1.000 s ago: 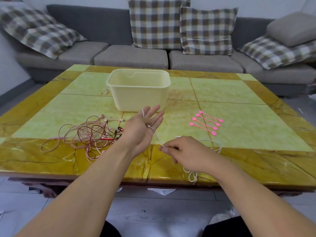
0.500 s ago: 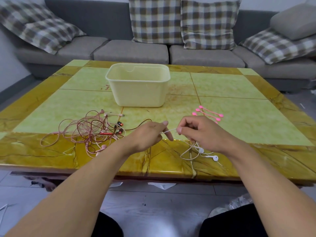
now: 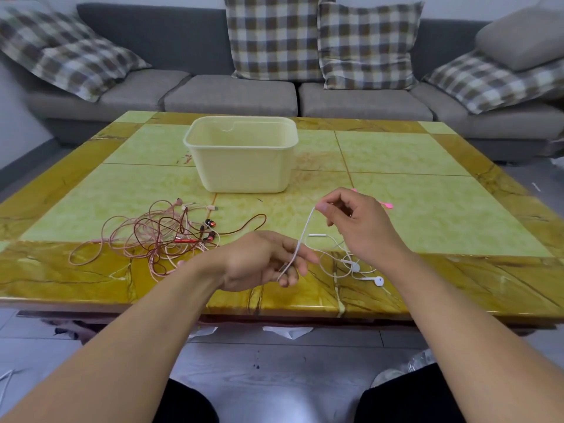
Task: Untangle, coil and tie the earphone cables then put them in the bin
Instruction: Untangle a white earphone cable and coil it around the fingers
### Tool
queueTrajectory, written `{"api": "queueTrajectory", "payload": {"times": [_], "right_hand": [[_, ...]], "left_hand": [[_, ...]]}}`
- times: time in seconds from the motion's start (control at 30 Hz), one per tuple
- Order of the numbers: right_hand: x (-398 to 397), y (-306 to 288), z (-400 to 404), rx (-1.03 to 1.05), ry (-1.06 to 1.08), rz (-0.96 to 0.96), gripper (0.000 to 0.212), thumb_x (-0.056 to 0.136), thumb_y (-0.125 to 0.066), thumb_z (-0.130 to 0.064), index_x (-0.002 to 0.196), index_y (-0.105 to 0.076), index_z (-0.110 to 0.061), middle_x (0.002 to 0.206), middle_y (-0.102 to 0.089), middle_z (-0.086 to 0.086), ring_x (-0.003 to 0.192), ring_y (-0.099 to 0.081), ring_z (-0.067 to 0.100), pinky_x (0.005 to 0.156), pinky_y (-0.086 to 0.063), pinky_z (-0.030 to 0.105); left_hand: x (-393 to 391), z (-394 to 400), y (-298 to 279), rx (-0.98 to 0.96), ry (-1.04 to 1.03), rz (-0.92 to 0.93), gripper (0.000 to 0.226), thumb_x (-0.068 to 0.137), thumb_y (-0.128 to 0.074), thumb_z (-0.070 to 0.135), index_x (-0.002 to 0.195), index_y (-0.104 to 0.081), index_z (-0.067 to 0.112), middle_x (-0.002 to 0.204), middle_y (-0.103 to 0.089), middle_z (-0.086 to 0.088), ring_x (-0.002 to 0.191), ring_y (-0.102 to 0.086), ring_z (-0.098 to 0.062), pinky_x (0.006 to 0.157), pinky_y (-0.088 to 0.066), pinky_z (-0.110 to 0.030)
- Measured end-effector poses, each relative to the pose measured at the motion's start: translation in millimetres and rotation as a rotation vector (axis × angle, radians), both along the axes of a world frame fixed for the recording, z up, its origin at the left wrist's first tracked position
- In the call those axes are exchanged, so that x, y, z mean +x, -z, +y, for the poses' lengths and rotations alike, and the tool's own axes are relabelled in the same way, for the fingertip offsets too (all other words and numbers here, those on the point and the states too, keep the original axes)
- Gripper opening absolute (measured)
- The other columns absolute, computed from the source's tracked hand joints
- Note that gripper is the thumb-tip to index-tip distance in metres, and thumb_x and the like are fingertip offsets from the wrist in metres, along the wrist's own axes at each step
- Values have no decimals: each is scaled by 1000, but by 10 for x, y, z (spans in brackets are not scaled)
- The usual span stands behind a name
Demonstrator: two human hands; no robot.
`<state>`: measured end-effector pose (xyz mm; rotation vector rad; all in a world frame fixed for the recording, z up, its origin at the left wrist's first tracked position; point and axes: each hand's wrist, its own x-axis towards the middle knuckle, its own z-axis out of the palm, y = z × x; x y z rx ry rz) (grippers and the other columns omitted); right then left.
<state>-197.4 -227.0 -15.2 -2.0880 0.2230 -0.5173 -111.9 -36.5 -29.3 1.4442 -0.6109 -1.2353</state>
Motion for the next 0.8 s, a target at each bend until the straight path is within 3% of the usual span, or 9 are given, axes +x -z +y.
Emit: {"api": "queueTrajectory", "payload": {"times": [0.13, 0.23, 0.3, 0.37, 0.43, 0.5, 0.67, 0.8], "right_hand": [[24, 36, 37, 10, -40, -10, 11, 95, -69, -29, 88, -73, -22, 76, -66, 10, 61, -50, 6, 58, -40, 20], [52, 42, 10, 10, 19, -36, 12, 95, -68, -31, 88, -73, -24, 74, -67, 3, 59, -50, 3, 60, -42, 23], [65, 61, -11, -8, 13, 6, 12, 96, -68, -32, 86, -73, -26, 72, -67, -1, 58, -53, 2, 61, -44, 26], [79, 86, -13, -21, 1, 54, 13, 97, -66, -33, 85, -71, -30, 70, -68, -3, 58, -56, 7, 61, -47, 32], [91, 100, -11, -13, 38, 32, 14, 98, -65, -32, 85, -71, -32, 69, -67, -5, 59, -56, 9, 62, -49, 36], [97, 89, -8, 3, 98, -26, 13, 97, -66, -32, 86, -71, -30, 68, -66, -7, 58, -55, 6, 64, -48, 35], [106, 98, 6, 1, 148, -50, 12, 96, -67, -33, 85, -71, -32, 69, -66, -7, 60, -56, 3, 67, -50, 33], [132, 127, -1, -18, 93, -29, 10, 92, -72, -34, 83, -73, -32, 65, -65, -9, 59, -57, 2, 64, -49, 31]], "left_hand": [[-65, -35, -54, -39, -9, 30, 33, 89, -31, 5, 83, -64, 4, 56, -26, -1, 46, -22, -13, 47, -14, -28], [-41, -60, -128, -138, -57, 176, 42, 100, -33, 28, 74, -60, 10, 52, -16, 5, 44, -13, -10, 43, -9, -24], [-37, -81, -162, -219, -129, 239, 45, 104, -35, 33, 75, -63, 12, 52, -15, 6, 43, -14, -7, 40, -10, -22], [-50, -99, -176, -284, -218, 263, 41, 106, -36, 28, 94, -71, 9, 54, -15, 5, 43, -17, -6, 42, -12, -22], [-76, -107, -183, -268, -264, 231, 41, 108, -35, 22, 118, -68, 1, 54, -17, 4, 43, -22, -8, 45, -17, -22], [-106, -121, -174, -199, -293, 170, 39, 109, -34, 18, 126, -61, -4, 52, -23, 2, 43, -32, -11, 47, -25, -22], [-181, -156, -175, -123, -302, 130, 32, 110, -35, 16, 110, -61, -4, 52, -45, -4, 55, -62, -20, 49, -47, -22], [-191, -116, -193, -69, -192, 187, 35, 108, -40, 15, 102, -68, -5, 73, -69, -13, 70, -73, -23, 60, -59, -23]]}}
